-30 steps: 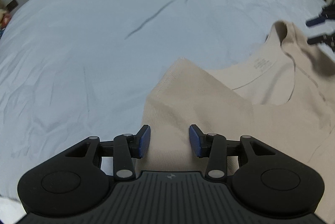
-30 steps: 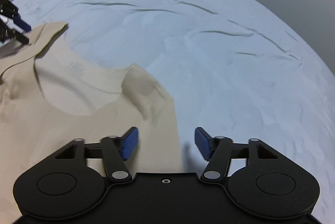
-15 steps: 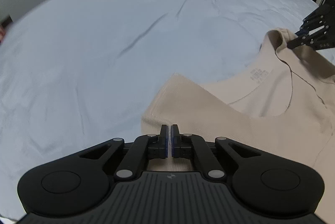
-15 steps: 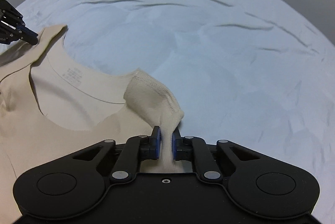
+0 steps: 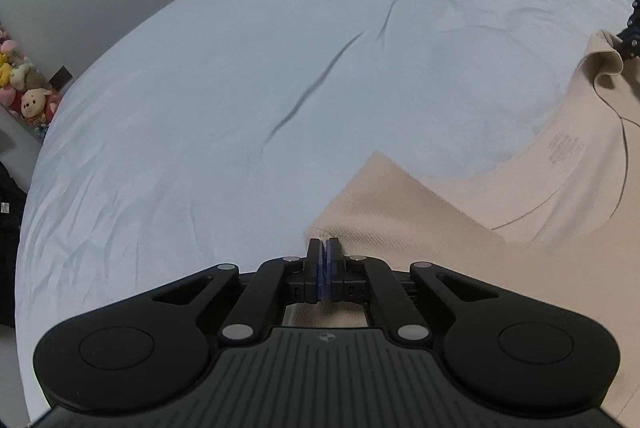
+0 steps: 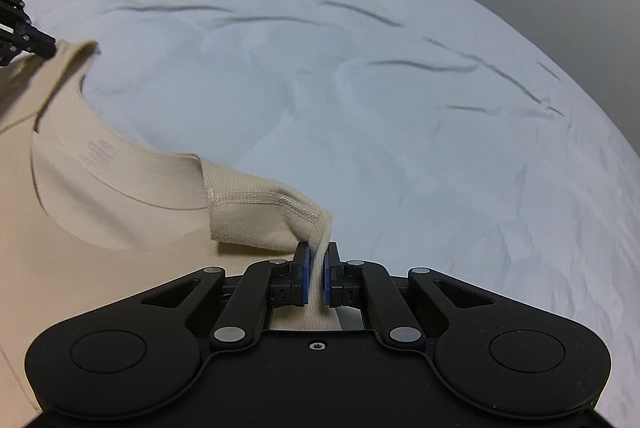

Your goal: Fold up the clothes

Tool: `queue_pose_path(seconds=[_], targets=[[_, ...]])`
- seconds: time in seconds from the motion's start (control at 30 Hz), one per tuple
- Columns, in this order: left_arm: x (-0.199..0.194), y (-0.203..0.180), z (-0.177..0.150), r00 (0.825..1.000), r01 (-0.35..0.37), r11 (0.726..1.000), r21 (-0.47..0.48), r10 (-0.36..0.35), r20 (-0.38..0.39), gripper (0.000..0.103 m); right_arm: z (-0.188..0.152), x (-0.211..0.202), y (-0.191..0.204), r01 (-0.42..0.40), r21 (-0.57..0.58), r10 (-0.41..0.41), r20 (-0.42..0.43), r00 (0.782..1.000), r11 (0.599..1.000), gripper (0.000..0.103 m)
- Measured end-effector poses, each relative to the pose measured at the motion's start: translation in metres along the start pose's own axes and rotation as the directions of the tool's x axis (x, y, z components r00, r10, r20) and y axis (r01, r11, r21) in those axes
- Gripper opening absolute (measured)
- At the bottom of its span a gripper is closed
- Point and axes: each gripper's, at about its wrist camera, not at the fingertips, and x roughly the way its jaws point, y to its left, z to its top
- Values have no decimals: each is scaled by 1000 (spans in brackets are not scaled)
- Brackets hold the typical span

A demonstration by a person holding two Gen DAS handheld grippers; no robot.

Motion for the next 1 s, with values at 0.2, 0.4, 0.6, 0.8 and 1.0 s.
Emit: queue_pose_path(seconds=[0.2, 0.4, 0.6, 0.8, 1.0], targets=[[-19, 5, 1, 1000, -12, 1000, 8, 12, 5, 18, -2, -5, -3, 28, 34, -27, -10, 1000, 999, 32], [-79, 20, -1, 996, -80, 997, 24, 79, 34, 32, -2, -43, -13, 61, 75, -62, 2, 998, 995, 41], [-141, 24, -10, 990, -125, 992, 22, 124, 71, 41, 0, -106, -11, 90, 96, -93, 32, 995, 991, 50], [-228, 12, -32, 982, -146, 988, 43, 140, 123, 47, 1, -190, 1, 66, 158, -81, 94, 992, 985, 59], [-305, -21, -65, 979, -128, 991, 46, 119, 168, 48, -8, -275, 28, 9, 208, -39, 142, 989, 978, 65]])
